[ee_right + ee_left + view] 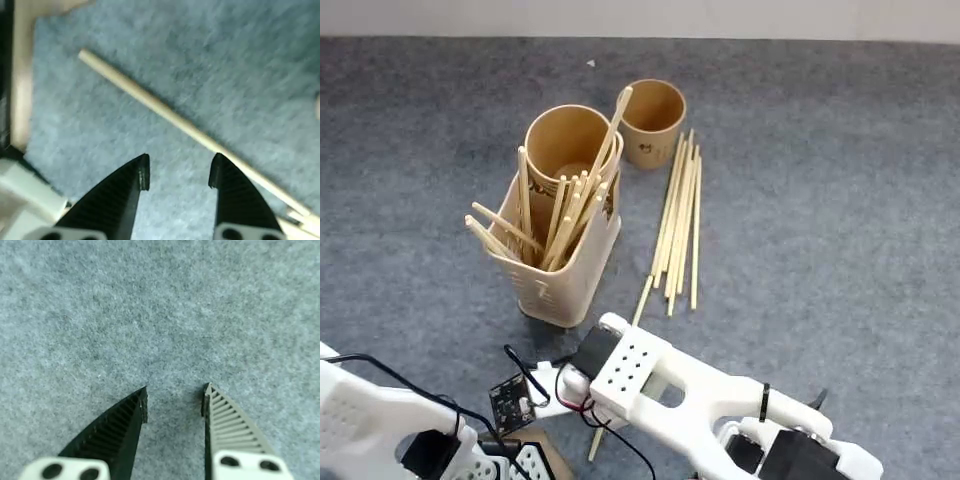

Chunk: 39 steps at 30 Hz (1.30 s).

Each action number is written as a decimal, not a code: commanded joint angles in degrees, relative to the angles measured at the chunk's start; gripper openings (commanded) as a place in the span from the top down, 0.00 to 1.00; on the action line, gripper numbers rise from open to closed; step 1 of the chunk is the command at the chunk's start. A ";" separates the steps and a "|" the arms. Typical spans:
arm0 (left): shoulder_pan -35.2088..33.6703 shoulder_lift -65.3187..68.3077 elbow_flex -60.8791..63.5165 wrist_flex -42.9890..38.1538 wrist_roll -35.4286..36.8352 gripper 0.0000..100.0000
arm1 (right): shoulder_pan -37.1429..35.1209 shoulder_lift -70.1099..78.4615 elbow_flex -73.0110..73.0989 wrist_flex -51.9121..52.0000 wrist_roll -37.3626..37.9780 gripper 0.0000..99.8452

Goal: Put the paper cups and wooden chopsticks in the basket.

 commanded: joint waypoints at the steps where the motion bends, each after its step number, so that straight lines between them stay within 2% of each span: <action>1: 0.84 0.04 0.40 -0.26 -0.18 0.79 | -2.68 -2.42 1.27 -4.18 0.70 0.80; 7: 0.84 0.04 0.40 -0.18 -0.18 0.79 | -3.30 -0.40 6.73 -10.51 0.79 0.80; 13: 0.84 0.04 0.40 -0.18 -0.18 0.79 | -3.21 12.44 7.16 -10.68 0.70 0.80; 16: 0.75 0.04 0.40 -0.18 -0.18 0.79 | -3.38 17.10 6.02 -10.59 0.44 0.89; 18: 0.66 0.04 0.40 -0.18 -0.18 0.79 | -3.21 18.33 4.18 -10.59 -3.25 1.00; 21: -0.13 0.04 0.40 -0.18 -0.18 0.79 | -3.47 18.42 1.98 -9.19 -8.79 0.99; 25: -0.13 0.04 0.31 -0.18 -0.26 0.79 | -3.47 18.15 -0.13 -4.79 -9.32 0.99; 29: -0.13 0.04 0.31 -0.18 -0.26 0.79 | -2.42 14.29 -3.47 -2.24 -17.67 0.99; 34: -0.04 0.04 0.31 -0.18 -0.26 0.79 | 1.63 2.95 -15.25 8.84 -22.33 0.99; 39: 0.22 0.04 0.40 -0.18 -0.26 0.79 | 10.95 -6.29 -39.43 14.64 -26.55 0.99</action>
